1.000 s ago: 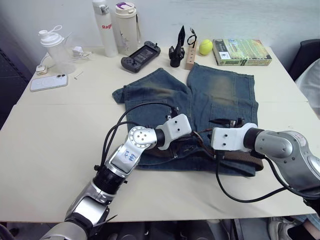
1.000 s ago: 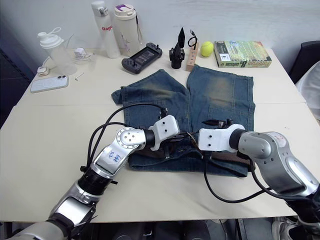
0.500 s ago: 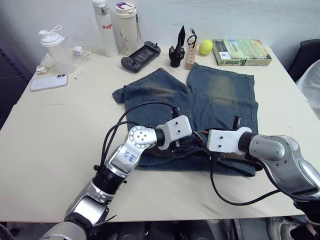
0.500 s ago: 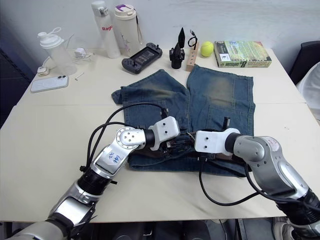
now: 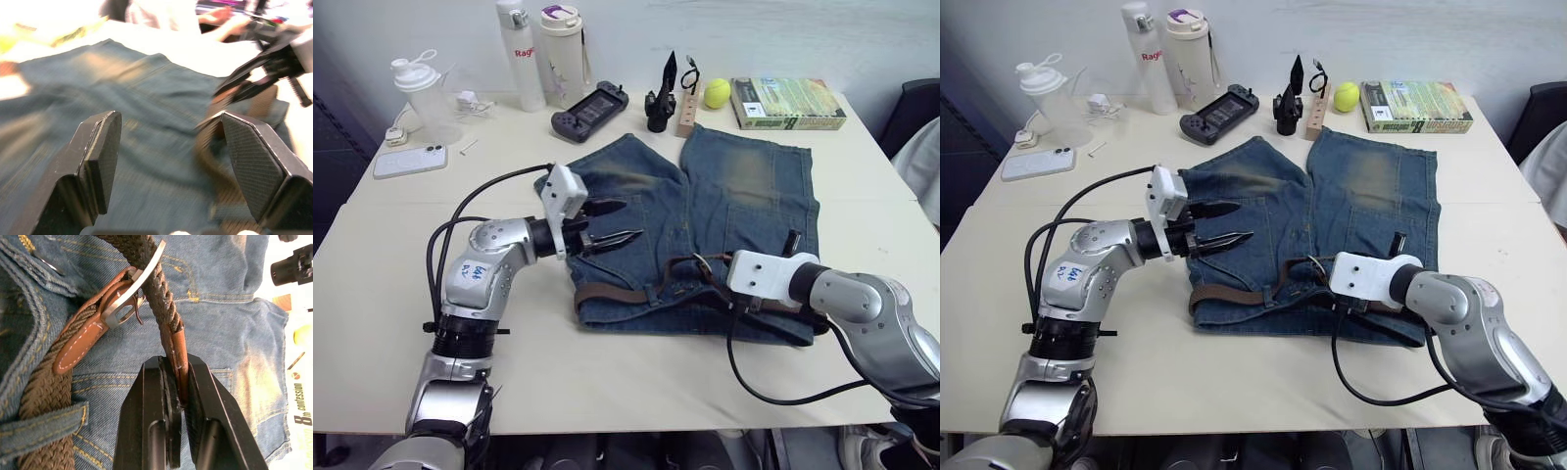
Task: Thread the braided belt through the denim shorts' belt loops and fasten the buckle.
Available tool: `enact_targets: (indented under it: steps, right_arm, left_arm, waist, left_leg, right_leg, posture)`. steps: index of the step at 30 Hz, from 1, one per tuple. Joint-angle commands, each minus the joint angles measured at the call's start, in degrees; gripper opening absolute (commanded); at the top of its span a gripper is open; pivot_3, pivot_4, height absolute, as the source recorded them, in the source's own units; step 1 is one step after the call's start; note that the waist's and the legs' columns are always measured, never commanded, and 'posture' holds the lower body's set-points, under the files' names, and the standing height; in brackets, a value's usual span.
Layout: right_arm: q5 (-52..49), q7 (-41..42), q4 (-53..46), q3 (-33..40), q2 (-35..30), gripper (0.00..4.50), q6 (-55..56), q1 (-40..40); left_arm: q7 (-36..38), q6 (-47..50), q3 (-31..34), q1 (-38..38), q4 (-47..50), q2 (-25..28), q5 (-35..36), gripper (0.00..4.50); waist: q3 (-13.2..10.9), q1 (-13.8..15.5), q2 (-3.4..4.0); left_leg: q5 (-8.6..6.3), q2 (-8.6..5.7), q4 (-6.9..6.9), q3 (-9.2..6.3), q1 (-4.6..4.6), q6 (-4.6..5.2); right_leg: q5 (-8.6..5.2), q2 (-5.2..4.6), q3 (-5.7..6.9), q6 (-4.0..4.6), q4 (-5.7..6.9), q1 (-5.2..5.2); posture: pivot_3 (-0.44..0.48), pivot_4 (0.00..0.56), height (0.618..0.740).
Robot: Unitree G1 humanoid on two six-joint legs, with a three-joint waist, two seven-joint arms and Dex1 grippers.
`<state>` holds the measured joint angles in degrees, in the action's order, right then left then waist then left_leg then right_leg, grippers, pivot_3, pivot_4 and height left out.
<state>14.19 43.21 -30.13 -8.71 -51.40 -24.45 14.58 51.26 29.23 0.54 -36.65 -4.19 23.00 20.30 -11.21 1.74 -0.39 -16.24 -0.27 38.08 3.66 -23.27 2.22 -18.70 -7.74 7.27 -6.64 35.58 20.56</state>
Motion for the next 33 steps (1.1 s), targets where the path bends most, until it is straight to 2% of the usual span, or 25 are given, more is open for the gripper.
enact_targets:
  steps: [1,2,4,8,11,17,21,28,33]
  right_arm:
    - [0.8,-0.8,-2.7,2.0,0.5,0.00,0.4,0.0]
    - [0.8,-0.8,-2.9,2.1,0.6,0.00,0.4,0.0]
    - [0.7,-0.7,-3.2,2.4,0.6,0.00,0.4,0.0]
    - [0.2,-0.7,-4.0,3.5,0.5,0.00,0.2,-0.6]
    - [-2.0,-0.3,-5.3,6.4,0.6,0.00,0.3,-1.3]
    - [-7.7,1.8,-5.2,18.5,-1.4,0.00,1.3,-3.2]
    - [-12.0,3.5,-3.5,27.0,-3.1,0.00,0.1,-1.6]
    - [-13.7,3.9,0.0,32.1,-6.3,0.00,-0.5,-0.8]
    - [-14.9,3.0,1.3,33.0,-7.5,0.00,-1.7,1.5]
  left_arm:
    - [1.5,-7.9,-4.5,0.6,-6.6,1.6,-5.7,2.87]
    - [1.7,-9.9,-6.2,0.7,-8.5,2.1,-7.8,2.57]
    - [2.8,-13.7,-9.6,1.0,-11.6,3.2,-11.4,1.64]
    - [5.6,-18.9,-13.7,2.0,-14.9,5.1,-15.6,0.09]
    - [6.4,-23.2,-16.1,2.7,-16.9,7.0,-19.1,0.09]
    - [5.8,-29.0,-17.2,3.4,-19.7,7.9,-21.7,0.09]
    - [5.4,-31.0,-17.5,3.8,-20.7,7.8,-22.4,0.09]
    - [5.1,-33.1,-18.0,4.3,-21.6,7.5,-23.4,0.09]
    - [4.8,-33.4,-17.8,4.3,-21.6,7.3,-23.4,0.09]
  waist:
    - [0.0,0.0,0.00]
    - [0.0,-0.1,0.00]
    - [0.0,-0.2,0.00]
    - [0.0,-0.2,0.00]
    - [0.0,-0.3,0.01]
    - [0.0,-0.3,0.04]
    - [0.0,-0.2,0.04]
    - [0.1,-0.3,0.07]
    - [0.1,-0.3,0.11]
  left_leg:
    - [0.00,0.00,0.00,0.01,0.00,0.00]
    - [0.00,0.00,-0.01,0.02,0.00,0.00]
    - [0.00,0.01,-0.03,0.05,0.01,0.00]
    - [0.00,0.02,-0.05,0.08,0.00,0.00]
    - [0.00,0.03,-0.04,0.07,0.02,0.00]
    - [0.00,0.04,-0.06,0.08,0.09,0.00]
    - [-0.01,0.02,-0.05,0.10,0.09,0.01]
    - [-0.01,0.04,-0.05,0.09,0.17,0.01]
    - [-0.01,0.04,-0.04,0.10,0.17,0.01]
  right_leg:
    - [0.00,0.00,0.00,0.00,0.00,0.00]
    - [0.00,0.01,-0.01,0.00,0.00,0.02]
    - [0.00,0.03,-0.02,0.00,0.01,0.04]
    - [0.00,0.05,-0.04,0.00,0.03,0.08]
    - [0.00,0.03,-0.05,0.00,0.03,0.06]
    - [0.00,0.03,-0.05,0.00,0.05,0.02]
    - [0.00,-0.01,-0.06,0.00,0.05,0.01]
    - [0.00,-0.01,-0.06,0.00,0.07,-0.06]
    - [0.00,-0.02,-0.07,0.00,0.09,-0.05]
  posture:
    - [0.000,0.150,0.724]
    - [0.000,0.150,0.724]
    - [0.000,0.150,0.724]
    - [0.000,0.150,0.724]
    - [0.000,0.150,0.724]
    - [0.000,0.150,0.724]
    - [0.000,0.150,0.724]
    - [0.000,0.150,0.724]
    - [0.000,0.150,0.724]
